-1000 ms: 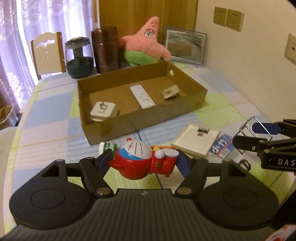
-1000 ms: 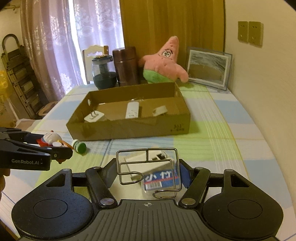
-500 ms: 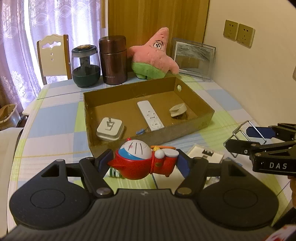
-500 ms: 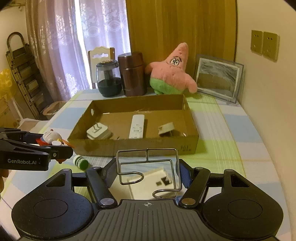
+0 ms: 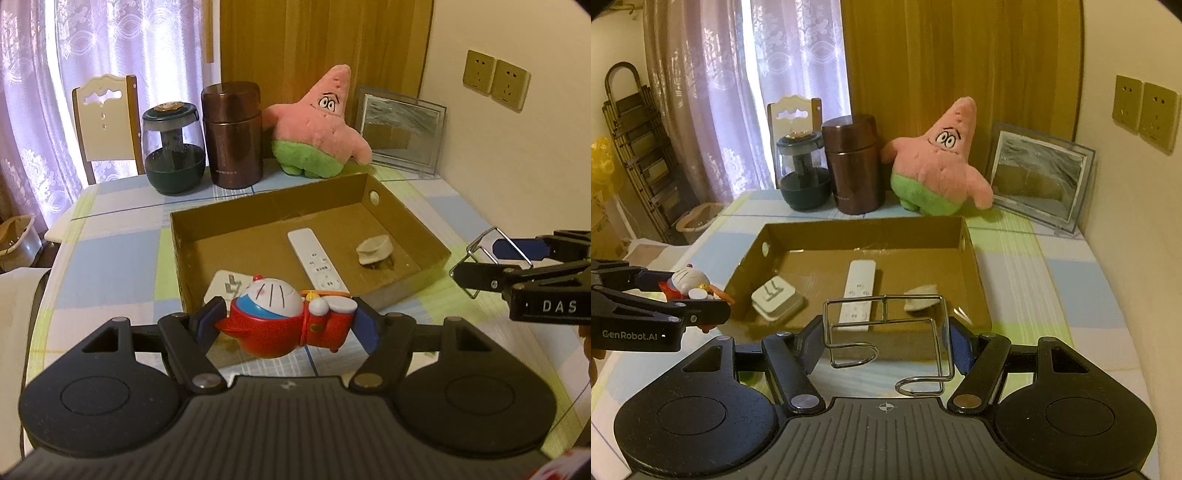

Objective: Organize rigid objects
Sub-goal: 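Carry the wire stand and red figure over the cardboard box with both tools, then open the left tool to drop the red figure in the box while the right tool releases the wire stand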

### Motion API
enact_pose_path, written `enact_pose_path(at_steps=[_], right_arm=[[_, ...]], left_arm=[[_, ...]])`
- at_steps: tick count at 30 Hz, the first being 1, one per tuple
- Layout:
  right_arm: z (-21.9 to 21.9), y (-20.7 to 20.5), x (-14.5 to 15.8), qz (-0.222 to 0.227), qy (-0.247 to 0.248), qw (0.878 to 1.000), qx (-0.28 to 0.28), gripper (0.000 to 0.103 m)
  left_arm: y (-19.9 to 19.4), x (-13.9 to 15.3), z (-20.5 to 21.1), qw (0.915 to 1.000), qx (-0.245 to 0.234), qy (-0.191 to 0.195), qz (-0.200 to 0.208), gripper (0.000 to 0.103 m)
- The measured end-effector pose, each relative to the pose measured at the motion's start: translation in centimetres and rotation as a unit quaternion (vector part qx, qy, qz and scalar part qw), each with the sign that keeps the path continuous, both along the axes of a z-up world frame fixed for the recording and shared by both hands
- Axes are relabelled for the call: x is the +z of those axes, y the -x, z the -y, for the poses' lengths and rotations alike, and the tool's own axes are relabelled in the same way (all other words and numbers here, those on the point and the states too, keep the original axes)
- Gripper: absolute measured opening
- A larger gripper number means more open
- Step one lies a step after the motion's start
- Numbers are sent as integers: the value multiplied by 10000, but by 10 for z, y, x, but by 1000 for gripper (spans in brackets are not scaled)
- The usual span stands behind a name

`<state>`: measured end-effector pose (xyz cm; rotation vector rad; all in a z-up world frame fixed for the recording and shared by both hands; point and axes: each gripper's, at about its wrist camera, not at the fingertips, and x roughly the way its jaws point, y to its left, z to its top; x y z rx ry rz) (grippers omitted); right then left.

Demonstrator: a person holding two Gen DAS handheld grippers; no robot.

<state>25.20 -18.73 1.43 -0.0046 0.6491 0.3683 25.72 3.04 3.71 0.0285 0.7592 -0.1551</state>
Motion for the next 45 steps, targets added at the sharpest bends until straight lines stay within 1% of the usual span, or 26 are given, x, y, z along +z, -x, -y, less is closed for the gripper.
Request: enact_pose_path(at_steps=[6, 15, 26, 31, 37, 45], right_arm=[[-3, -26, 3, -17, 87, 9999, 50, 64], [-4, -68, -1, -223, 70, 9997, 120, 64], [-2, -123, -16, -444, 61, 9989, 128, 64], [-1, -147, -23, -509, 20, 9986, 141, 64], [-3, -168, -34, -603, -53, 9981, 150, 64], [-7, -184, -47, -659, -19, 9978, 114, 64]], left_arm=[[-24, -1, -5, 10000, -8, -33, -57, 68], [-57, -11, -4, 9998, -94, -88, -164, 68], [-104, -25, -3, 9994, -188, -47, -281, 68], [-130, -34, -5, 9992, -157, 57, -370, 68], [-156, -47, -6, 9988, -88, 76, -474, 68], [-173, -65, -3, 9983, -55, 100, -564, 68]])
